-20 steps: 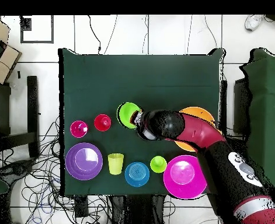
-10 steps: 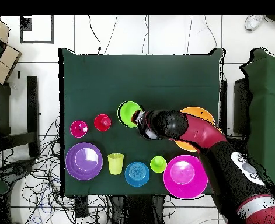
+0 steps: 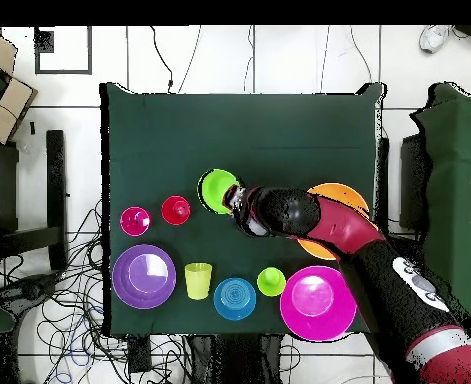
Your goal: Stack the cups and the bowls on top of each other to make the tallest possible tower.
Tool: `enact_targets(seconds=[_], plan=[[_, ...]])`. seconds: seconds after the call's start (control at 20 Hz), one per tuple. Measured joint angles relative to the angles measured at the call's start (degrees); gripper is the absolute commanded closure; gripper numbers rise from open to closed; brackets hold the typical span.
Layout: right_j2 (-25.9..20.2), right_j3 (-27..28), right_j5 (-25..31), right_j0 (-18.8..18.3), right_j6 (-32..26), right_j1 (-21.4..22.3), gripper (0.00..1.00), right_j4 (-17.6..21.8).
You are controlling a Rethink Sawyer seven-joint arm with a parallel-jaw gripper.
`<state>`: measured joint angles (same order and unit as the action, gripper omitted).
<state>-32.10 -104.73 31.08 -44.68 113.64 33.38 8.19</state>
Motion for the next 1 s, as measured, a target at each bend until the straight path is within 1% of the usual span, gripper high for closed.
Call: enact_targets(seconds=[0.4,1.0], plan=[[-1.7,0.0,-1.4,-1.5,0.0,-1.9,1.00,0.4],[-3.0,0.0,-4.1,-3.0,0.0,-3.9,1.00,1.1]])
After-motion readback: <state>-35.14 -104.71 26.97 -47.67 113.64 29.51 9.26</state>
